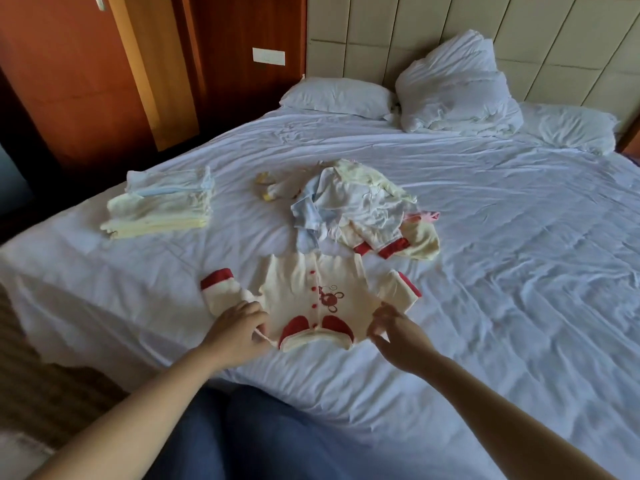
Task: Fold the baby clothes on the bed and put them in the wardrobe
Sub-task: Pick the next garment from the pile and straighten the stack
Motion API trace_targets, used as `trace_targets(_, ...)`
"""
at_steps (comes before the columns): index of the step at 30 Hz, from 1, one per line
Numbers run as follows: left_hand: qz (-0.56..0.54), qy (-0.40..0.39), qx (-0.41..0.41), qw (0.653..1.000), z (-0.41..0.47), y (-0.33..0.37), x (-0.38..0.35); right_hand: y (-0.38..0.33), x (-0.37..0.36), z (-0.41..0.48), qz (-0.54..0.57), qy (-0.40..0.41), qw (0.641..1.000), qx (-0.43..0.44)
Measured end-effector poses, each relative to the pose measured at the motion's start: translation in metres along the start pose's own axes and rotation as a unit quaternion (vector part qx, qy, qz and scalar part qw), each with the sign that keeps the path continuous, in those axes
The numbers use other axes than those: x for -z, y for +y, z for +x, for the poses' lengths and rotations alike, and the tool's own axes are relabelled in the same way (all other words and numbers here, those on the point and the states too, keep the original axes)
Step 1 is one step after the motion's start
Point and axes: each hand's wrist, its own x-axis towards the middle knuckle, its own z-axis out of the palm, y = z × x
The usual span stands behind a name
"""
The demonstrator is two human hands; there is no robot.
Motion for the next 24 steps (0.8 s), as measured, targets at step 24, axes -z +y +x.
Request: trace_targets(24, -0.007, -0.047, -0.088, 0.995, 0.056, 0.156, -0.046, 0.043, 0.023, 0.002, -0.041, 0.0, 0.999, 0.014)
